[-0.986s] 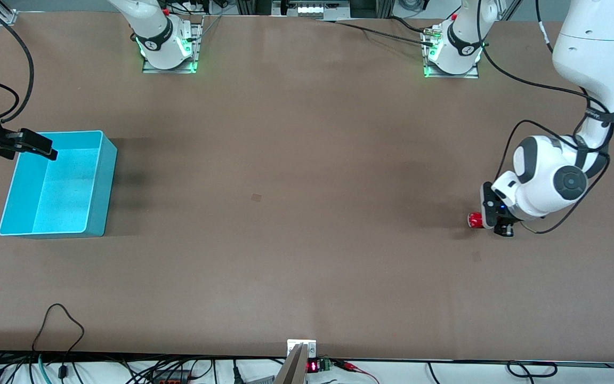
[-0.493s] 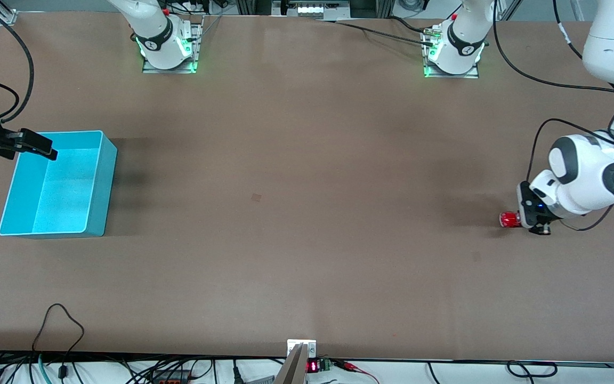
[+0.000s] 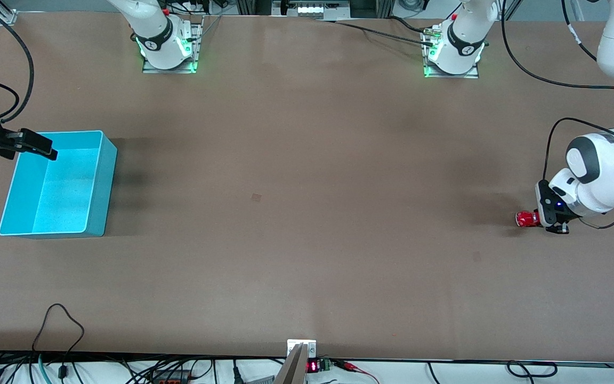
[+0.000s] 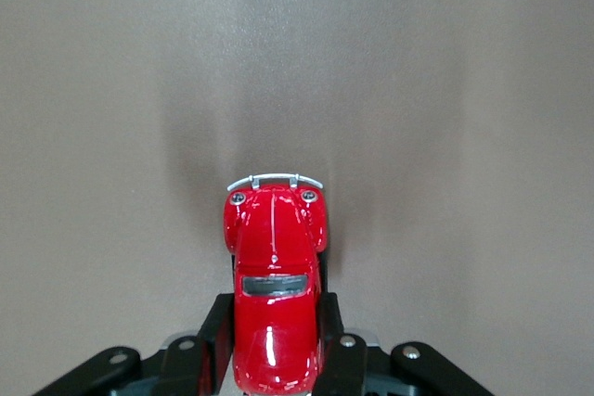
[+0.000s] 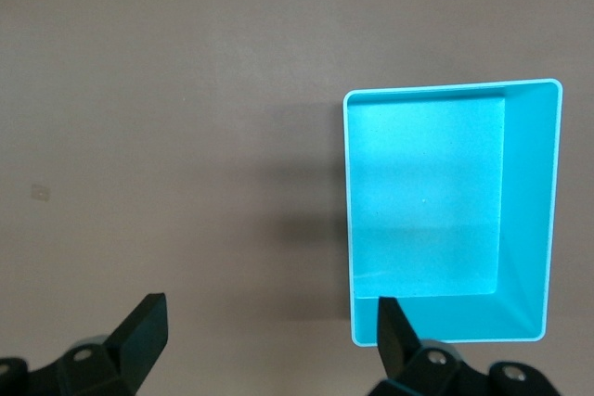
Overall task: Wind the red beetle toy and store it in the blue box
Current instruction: 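Pull the car backward along the table with the left gripper, then release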
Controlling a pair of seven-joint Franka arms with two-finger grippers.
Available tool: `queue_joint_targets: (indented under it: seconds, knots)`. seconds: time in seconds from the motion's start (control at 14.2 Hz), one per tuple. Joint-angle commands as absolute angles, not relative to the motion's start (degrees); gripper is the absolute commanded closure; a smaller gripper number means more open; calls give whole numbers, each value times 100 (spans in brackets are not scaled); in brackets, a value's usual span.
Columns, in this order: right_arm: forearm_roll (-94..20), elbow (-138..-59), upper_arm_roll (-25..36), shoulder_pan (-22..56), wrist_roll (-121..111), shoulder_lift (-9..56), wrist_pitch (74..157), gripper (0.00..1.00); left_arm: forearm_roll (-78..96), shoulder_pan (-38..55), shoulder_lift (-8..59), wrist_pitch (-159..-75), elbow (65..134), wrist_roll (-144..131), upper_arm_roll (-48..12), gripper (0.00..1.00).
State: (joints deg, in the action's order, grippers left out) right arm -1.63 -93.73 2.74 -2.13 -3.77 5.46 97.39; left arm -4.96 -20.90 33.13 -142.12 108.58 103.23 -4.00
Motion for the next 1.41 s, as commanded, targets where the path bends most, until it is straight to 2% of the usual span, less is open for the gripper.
queue_joint_targets:
  seconds: [0.0,0.07,0.14,0.56,0.99,1.34]
  knots:
    - [-228,-9431,237,-255,-325,483,9782,0,-589,-2136,3507,-14300,10749,10477,-431,74]
    - [-237,-9431,237,-255,-325,492,9774,0,-589,-2144,3489,-14300,10740,10477,-439,44]
    - [-237,-9431,237,-255,-325,501,9773,0,-589,-2145,3463,-14291,10732,10485,-439,0]
    - [-255,-9422,237,-246,-325,501,9773,0,-554,-2083,2980,-13756,10723,10310,-580,0]
    - [-272,-9422,237,-290,-325,553,9729,0,-571,-1618,2216,-12640,10653,9371,-580,0]
    - [-290,-9422,229,-238,-325,563,9756,0,-580,-1231,2206,-11612,9976,9237,-580,0]
